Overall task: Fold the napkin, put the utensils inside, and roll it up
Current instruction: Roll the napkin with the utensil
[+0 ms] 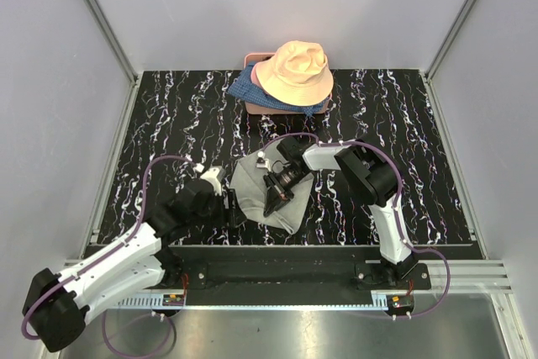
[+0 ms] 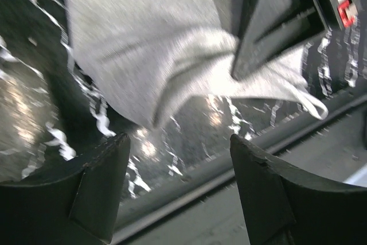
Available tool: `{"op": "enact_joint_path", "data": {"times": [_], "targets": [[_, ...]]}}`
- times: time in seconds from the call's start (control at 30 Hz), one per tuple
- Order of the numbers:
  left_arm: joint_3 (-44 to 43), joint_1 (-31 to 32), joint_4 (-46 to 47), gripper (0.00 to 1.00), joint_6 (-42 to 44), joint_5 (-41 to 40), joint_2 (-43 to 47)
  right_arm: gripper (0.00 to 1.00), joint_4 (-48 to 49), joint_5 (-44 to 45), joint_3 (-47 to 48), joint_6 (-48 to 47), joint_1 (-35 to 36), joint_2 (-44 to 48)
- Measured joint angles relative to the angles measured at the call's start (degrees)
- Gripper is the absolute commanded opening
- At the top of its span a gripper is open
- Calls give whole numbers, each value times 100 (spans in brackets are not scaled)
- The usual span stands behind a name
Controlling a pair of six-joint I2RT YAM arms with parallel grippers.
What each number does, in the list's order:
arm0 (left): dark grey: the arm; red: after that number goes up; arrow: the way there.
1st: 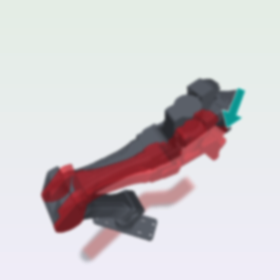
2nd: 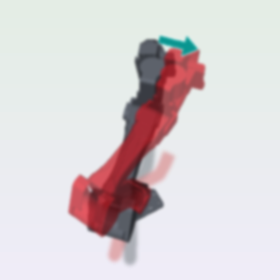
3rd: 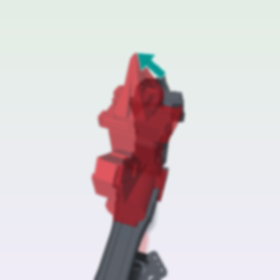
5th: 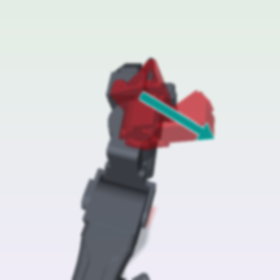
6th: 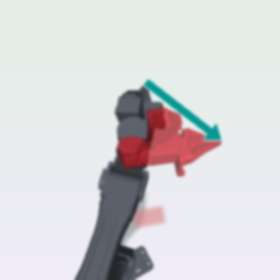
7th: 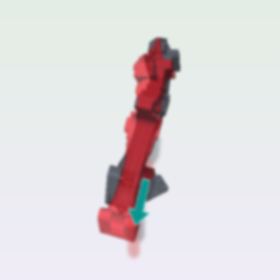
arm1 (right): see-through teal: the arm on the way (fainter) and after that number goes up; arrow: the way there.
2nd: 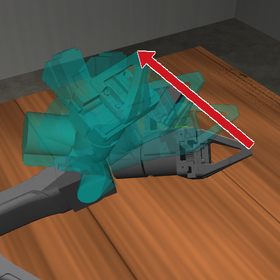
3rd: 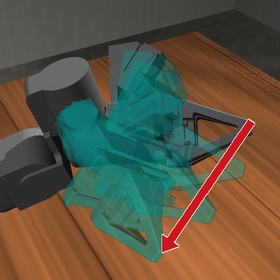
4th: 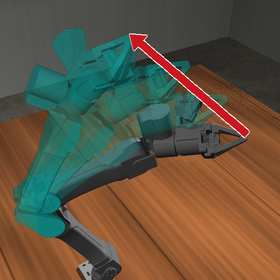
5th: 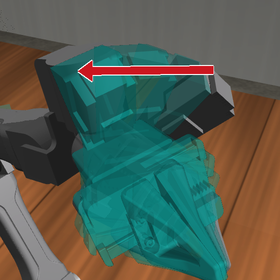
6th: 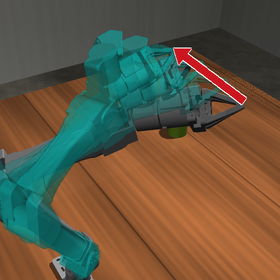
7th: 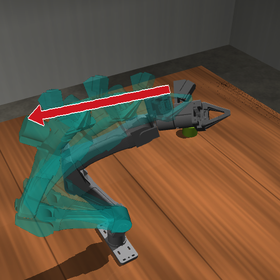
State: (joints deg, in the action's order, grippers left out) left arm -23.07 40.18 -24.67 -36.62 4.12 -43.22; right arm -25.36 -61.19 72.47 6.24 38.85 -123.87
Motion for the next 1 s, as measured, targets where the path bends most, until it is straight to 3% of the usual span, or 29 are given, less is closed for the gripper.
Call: {"op": "enact_joint_path", "data": {"times": [0.23, 0.43, 0.67, 1.0], "targets": [[192, 98, 66, 78, -525, 614, -109, 0, -4, 2, 11, 2, -26, 0], [562, 114, 1025, 78, -863, 852, -144, 0, -4, 2, 11, 0, -26, -35], [619, 111, 2098, 77, -975, 734, -612, 0, -4, 2, 20, 2, -33, -81], [739, -188, 2688, 75, -791, 391, -748, 0, -22, 7, 26, 4, -35, -83]]}}
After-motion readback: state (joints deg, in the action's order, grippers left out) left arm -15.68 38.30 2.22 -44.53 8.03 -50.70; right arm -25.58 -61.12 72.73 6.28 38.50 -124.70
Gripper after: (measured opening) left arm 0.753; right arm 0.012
